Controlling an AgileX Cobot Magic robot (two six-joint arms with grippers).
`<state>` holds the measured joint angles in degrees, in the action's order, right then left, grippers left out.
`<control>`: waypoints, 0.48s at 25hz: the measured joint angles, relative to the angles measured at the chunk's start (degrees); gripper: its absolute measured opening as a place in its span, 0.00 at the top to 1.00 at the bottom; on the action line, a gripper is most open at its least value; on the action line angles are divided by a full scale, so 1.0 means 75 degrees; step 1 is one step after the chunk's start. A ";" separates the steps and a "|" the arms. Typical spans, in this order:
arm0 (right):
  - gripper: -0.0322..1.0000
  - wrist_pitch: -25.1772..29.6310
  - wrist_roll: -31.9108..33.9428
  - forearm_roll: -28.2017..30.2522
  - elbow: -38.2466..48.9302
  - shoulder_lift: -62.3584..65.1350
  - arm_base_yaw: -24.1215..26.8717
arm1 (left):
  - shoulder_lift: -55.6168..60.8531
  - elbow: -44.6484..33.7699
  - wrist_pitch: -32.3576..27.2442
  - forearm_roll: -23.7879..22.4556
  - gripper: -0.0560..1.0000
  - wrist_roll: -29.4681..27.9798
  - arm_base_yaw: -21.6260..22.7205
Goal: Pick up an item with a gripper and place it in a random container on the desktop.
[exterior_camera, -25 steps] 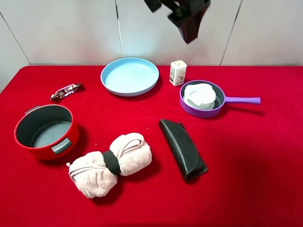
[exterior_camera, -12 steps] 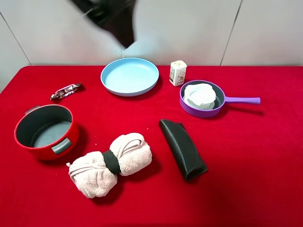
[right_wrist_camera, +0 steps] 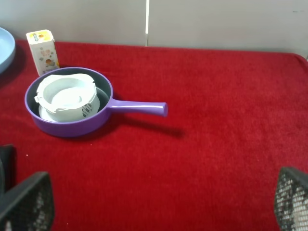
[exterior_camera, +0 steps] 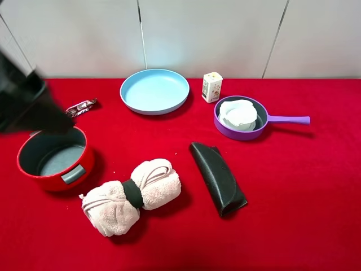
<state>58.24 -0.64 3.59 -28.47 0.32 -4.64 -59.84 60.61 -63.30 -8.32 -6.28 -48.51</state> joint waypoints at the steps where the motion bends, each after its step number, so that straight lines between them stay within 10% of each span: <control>1: 0.30 0.0000 0.0000 0.0000 0.0000 0.0000 0.0000 | 0.0237 -0.0299 0.0074 0.0000 0.01 -0.0060 0.0000; 12: 0.30 0.0000 0.0000 0.0000 0.0000 0.0000 0.0000 | 0.2084 -0.2846 0.0415 0.0605 0.01 -0.0309 0.0000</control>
<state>58.24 -0.64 3.59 -28.47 0.32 -4.64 -44.21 39.26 -60.19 -3.78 -8.60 -48.51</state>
